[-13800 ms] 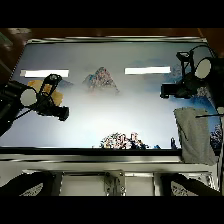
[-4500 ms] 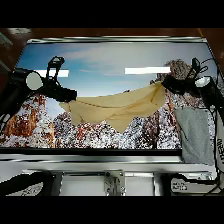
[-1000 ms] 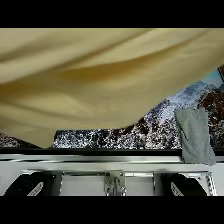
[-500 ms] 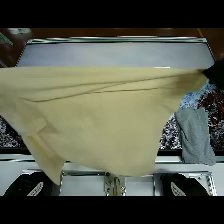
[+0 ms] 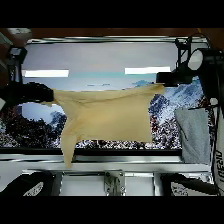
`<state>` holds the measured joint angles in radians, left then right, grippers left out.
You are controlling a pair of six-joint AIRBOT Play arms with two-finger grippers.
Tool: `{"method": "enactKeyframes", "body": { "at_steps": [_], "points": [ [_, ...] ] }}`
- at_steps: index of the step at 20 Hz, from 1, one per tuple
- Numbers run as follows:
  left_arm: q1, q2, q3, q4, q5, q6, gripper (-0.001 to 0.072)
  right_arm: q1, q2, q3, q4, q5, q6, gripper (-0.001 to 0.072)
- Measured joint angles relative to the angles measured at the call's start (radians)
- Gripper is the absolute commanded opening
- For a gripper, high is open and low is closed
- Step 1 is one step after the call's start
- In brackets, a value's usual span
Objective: Fold the shirts.
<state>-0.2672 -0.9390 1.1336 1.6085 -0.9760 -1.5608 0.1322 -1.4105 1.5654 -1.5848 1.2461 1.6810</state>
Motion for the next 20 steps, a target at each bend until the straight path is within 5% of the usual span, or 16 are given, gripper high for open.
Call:
{"method": "enactKeyframes", "body": {
  "at_steps": [8, 9, 10, 11, 12, 16, 20],
  "points": [
    [0.000, -0.344, -0.030, -0.124, 0.167, -0.071, 0.0044, -0.039, -0.184, -0.012, 0.013, -0.257, 0.164, 0.0061],
    [0.000, -0.373, -0.031, -0.144, 0.171, -0.075, 0.0115, -0.042, -0.201, -0.012, 0.020, -0.260, 0.174, 0.0093],
    [0.000, -0.398, -0.031, -0.165, 0.174, -0.075, 0.0242, -0.044, -0.216, -0.012, 0.036, -0.261, 0.184, 0.0233],
    [0.000, -0.415, -0.031, -0.184, 0.174, -0.077, 0.0372, -0.045, -0.225, -0.012, 0.050, -0.263, 0.187, 0.0490],
    [0.002, -0.427, -0.028, -0.200, 0.167, -0.078, 0.0479, -0.046, -0.232, -0.011, 0.071, -0.269, 0.193, 0.0593],
    [0.064, -0.440, 0.051, -0.228, -0.012, -0.044, 0.0502, -0.070, -0.197, 0.024, 0.112, -0.233, 0.106, 0.0593],
    [0.246, -0.350, 0.074, -0.252, -0.272, 0.049, 0.0535, -0.179, -0.097, 0.049, 0.006, -0.044, -0.021, 0.0593]
  ]
}}
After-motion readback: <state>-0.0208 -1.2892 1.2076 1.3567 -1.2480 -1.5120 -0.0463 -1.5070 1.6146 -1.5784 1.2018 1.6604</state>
